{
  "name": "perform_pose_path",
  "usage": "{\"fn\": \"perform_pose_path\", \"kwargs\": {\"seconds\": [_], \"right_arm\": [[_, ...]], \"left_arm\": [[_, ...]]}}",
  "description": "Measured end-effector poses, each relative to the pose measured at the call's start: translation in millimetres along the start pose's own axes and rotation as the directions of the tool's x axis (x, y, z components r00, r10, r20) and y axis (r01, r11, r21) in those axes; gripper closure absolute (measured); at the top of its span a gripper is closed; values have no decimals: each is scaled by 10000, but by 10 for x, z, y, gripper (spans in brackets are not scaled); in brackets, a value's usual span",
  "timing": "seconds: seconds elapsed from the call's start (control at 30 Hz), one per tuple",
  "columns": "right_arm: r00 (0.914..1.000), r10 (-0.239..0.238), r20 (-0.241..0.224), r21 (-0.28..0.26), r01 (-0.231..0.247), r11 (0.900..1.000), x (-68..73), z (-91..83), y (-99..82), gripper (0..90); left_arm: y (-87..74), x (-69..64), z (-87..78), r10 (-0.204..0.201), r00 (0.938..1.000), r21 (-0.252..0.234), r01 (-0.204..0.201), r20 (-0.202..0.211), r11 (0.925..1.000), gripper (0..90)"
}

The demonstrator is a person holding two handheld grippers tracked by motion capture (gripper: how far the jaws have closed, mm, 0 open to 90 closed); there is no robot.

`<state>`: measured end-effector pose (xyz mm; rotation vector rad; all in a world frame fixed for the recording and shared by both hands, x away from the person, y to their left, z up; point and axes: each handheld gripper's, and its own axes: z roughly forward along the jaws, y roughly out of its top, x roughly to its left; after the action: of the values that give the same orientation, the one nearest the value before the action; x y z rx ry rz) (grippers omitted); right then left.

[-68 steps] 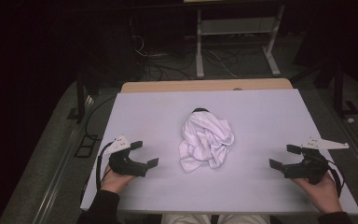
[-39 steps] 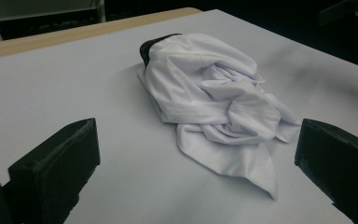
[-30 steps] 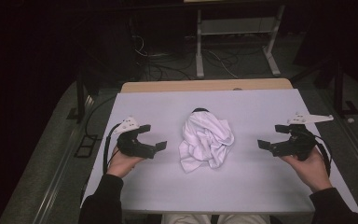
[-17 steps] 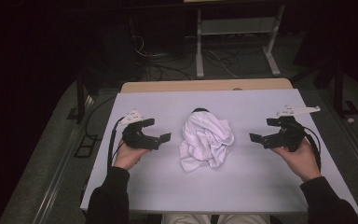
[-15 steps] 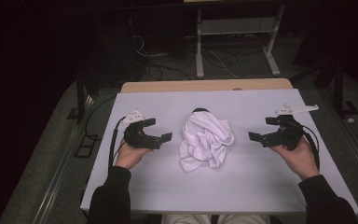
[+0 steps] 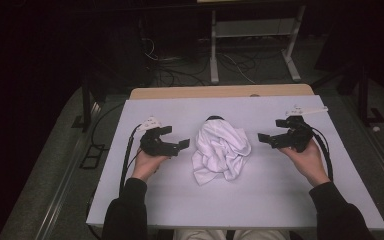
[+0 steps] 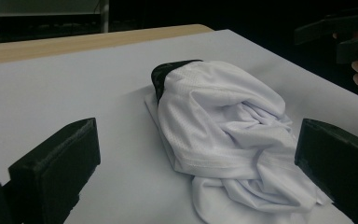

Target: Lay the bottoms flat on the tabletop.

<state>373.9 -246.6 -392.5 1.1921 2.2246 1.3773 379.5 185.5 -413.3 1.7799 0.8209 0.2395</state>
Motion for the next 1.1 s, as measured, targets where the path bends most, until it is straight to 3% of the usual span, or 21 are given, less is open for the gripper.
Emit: {"fn": "perform_pose_path", "kwargs": {"seconds": [0.33,0.7,0.8,0.97,1.0,1.1], "right_arm": [[9996,276,9,223,-276,9994,-103,298,-22,1],[9997,225,-124,818,-214,9964,-48,490,-95,1],[9997,176,-172,929,-160,9955,-18,525,-104,1],[9994,129,-322,1177,-91,9930,4,584,-134,1],[9992,160,-355,1269,-114,9919,12,604,-144,1],[9988,193,-443,1453,-127,9893,23,645,-164,1]], "left_arm": [[-92,69,188,-401,9992,203,401,1,9990,5],[-181,48,323,-305,9995,899,301,38,9955,7],[-209,40,359,-551,9982,1113,522,232,9924,7],[-243,39,402,-642,9977,1553,599,226,9860,8],[-266,26,421,-631,9976,1829,570,275,9815,31],[-278,7,438,-640,9973,2009,555,362,9780,83]]}}
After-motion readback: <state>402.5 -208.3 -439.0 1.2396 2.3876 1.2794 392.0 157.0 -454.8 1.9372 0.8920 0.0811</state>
